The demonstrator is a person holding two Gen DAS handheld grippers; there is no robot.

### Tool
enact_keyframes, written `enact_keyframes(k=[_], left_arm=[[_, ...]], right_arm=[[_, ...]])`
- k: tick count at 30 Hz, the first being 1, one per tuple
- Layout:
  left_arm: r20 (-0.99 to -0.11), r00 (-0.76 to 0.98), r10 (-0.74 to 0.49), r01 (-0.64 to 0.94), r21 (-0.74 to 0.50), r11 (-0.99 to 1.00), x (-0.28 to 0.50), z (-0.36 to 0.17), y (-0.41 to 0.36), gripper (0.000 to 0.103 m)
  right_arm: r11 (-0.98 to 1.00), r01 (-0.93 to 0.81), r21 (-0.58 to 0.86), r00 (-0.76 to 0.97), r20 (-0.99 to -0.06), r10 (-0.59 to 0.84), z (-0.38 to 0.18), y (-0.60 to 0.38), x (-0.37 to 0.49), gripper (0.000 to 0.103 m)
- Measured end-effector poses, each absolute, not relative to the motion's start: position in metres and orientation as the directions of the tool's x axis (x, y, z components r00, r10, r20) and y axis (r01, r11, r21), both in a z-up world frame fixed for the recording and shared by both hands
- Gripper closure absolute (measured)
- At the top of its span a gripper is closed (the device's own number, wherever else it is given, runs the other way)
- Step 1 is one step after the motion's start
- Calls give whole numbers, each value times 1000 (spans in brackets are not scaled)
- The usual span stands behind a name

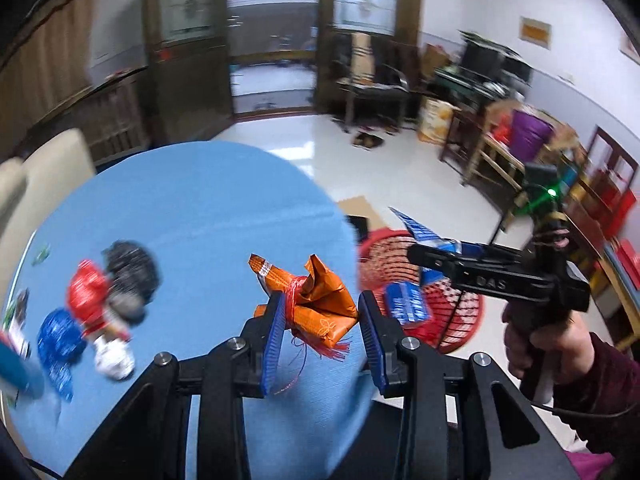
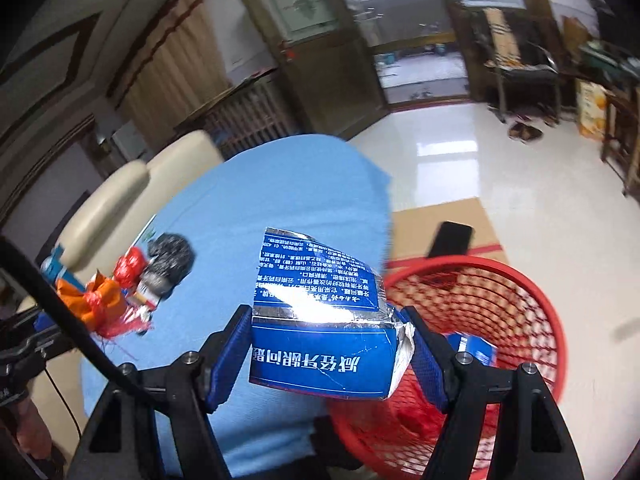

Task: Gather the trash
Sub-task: 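Release the blue carton and orange wrapper into the red wastebasket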

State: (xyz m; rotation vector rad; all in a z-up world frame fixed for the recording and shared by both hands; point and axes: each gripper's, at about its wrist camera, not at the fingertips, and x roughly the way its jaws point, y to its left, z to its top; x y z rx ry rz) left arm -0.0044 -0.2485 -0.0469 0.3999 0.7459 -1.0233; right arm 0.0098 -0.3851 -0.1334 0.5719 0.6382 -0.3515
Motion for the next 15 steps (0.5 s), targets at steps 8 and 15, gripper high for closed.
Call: enact_keyframes(k=[8,15], left_arm=[[-745,205,-635,939,-35,343,-32,-46,-308,64],[-769,106,-630,959,-89,270,-42,-58,-351,64]], right_arm=[[677,551,489,759,-631,-161,-149,-434,-35,27],[588,579,565,761,-634,-139,-168,-462,-59,27]])
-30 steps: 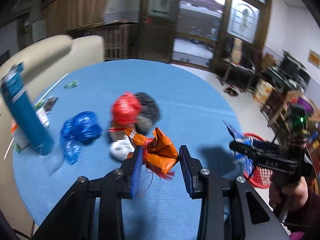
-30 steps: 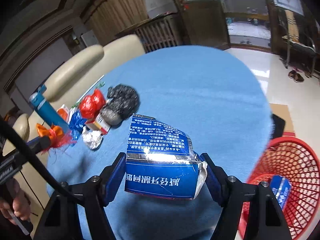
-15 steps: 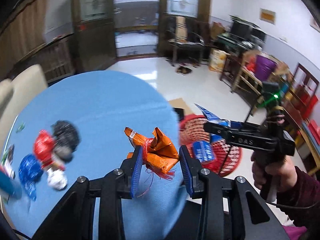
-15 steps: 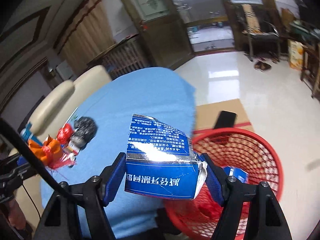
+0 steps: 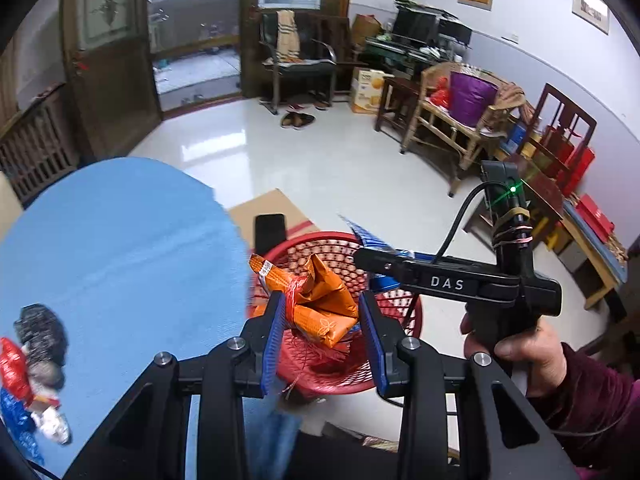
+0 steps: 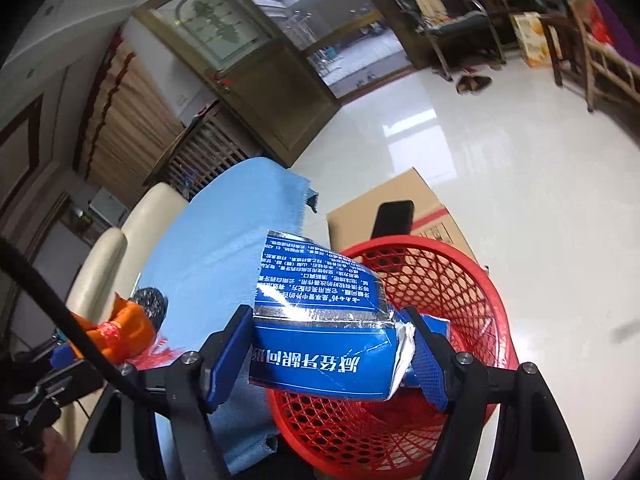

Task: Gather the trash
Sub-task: 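Release the blue carton and orange wrapper into the red wastebasket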

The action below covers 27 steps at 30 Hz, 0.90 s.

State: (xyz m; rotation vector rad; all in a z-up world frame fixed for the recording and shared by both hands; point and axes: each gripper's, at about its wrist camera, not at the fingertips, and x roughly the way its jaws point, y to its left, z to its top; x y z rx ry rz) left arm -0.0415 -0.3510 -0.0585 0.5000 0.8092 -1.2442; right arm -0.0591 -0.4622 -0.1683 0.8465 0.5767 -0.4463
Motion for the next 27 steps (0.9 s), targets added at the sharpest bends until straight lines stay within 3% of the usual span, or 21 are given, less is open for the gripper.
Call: enact_keyframes(k=[7,11,27], left_arm=[[-800,69,-596,965,-98,244,-45,-80,-380,63],[-804,92,-587,959,-87,269,-44,-87,-386,39],[-759,218,-613,931,-27,364,-34,-69,-316,37]], right_arm=[[515,591,621,758,-646,-89,-189,-476,-69,25],[481,588,650,758,-650,-49,-200,-480,-71,25],[489,582,650,755,-655,-28,-196,-477,-62,25]])
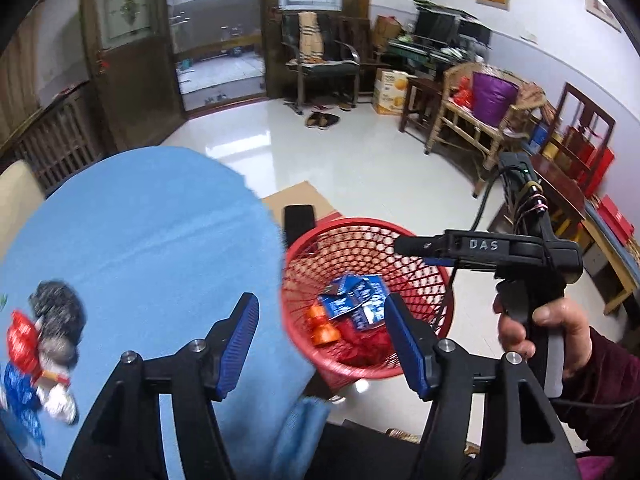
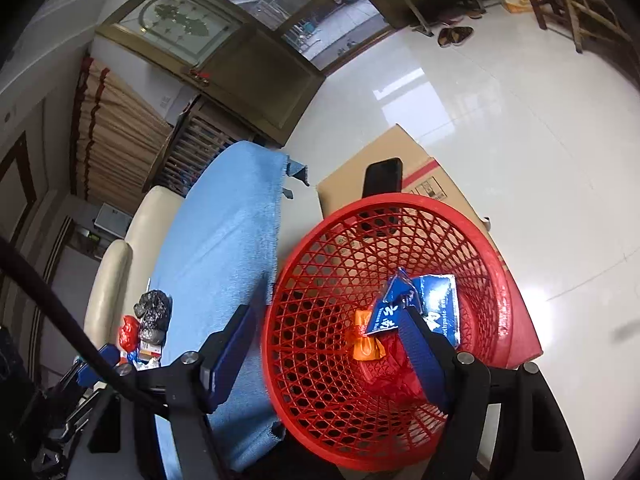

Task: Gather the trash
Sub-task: 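Release the blue carton and orange wrapper into the red wastebasket, then grasp the white tissue ball with the right gripper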

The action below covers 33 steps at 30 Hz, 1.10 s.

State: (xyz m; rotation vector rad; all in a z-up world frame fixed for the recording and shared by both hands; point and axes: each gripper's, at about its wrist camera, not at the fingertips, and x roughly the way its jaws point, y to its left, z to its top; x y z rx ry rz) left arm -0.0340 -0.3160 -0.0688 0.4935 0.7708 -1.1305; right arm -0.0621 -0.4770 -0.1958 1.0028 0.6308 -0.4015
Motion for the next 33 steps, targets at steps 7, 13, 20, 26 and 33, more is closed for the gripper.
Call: enact_keyframes(k=[7,13,20,26,33], left_arm=[[-709,327,-625,850,-69,523,2,-49,-259,36],[-678,397,-619,788,-95,608,26,-43,-217,35],[-662,473,-581,717,-94,691,44,-48,-168,33],[-666,507,-547,651,-120,749,57,-57,-132,33],[-660,532,-531,591,-159,791,68,-71,-89,33]], right_arm=[[575,550,606,748,-664,-16,-182,-453,-37,25],[643,516,565,737,-676,3,-171,-426,-13,25],[698,483,529,719,-695,28,-167,-400,7,25],[742,451,496,704,-709,45,-160,-378,24,25],[785,415,460,681,-730,67,-155,-350,46,25]])
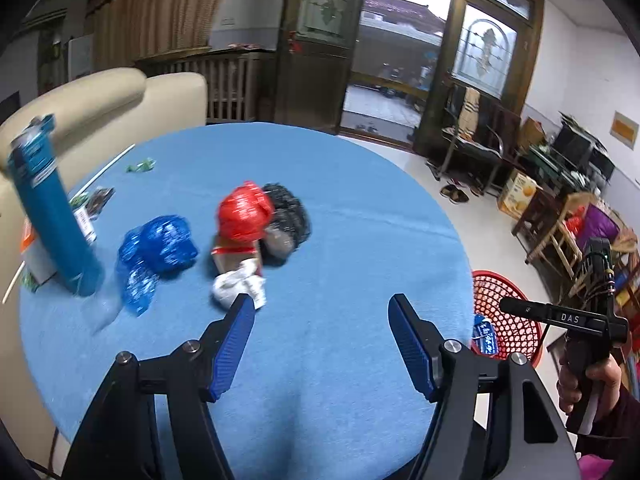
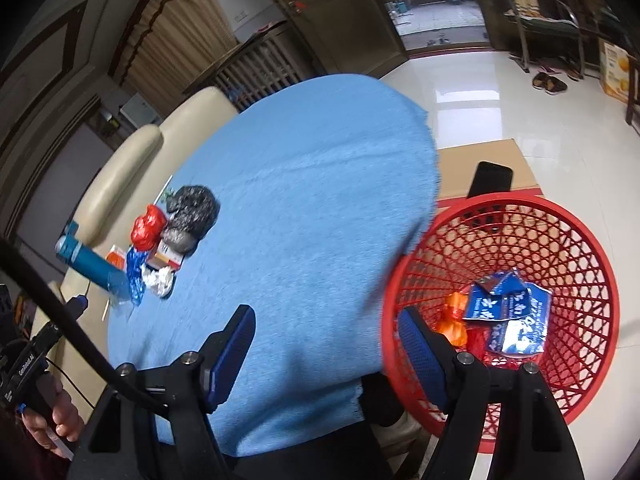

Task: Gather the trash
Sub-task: 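Grasp the white tissue ball with the right gripper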

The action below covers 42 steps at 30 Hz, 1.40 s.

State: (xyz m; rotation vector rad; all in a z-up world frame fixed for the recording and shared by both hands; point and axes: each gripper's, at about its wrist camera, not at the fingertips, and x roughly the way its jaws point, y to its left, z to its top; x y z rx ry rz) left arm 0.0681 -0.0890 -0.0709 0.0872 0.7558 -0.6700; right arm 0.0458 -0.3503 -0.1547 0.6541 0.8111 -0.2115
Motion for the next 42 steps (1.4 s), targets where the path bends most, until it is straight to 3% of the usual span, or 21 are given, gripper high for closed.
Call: enact_keyframes(k=[21,42], left_arm=[[-671,582,-460,369,-285,884,86,-110,36,31],[-711,617,-337,223,-253,941,113,-131,95,31]], right_arm=[[898,187,398,621,-756,206,-130,-241,148,25],[922,21,386,545,-778,313,-153,-146,274,26]])
